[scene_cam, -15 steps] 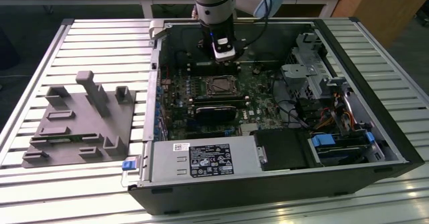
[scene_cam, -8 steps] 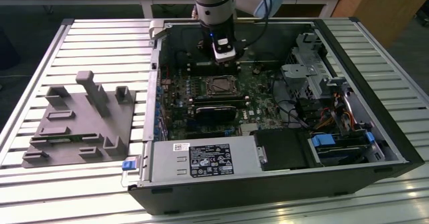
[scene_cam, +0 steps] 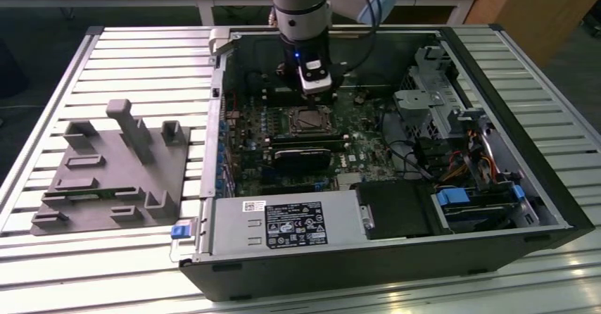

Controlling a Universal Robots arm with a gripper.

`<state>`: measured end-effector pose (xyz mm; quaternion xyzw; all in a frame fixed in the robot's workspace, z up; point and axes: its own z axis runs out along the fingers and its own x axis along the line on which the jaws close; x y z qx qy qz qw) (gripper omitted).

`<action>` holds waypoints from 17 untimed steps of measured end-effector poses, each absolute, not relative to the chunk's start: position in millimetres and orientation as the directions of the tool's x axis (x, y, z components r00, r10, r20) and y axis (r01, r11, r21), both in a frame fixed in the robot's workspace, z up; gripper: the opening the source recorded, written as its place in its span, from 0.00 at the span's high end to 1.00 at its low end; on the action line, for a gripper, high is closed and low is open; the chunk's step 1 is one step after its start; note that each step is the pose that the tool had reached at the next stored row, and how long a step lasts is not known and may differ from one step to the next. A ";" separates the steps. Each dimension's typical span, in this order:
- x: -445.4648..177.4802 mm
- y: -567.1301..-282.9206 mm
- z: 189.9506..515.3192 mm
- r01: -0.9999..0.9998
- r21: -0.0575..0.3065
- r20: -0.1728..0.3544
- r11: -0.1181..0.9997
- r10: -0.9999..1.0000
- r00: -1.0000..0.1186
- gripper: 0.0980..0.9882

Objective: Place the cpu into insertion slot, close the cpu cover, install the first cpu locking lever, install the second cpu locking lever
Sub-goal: 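Install the first cpu locking lever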

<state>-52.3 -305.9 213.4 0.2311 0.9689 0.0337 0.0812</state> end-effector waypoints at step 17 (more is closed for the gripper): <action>-52.3 -331.1 212.8 0.444 0.080 -0.141 0.893 0.451 -0.882 0.99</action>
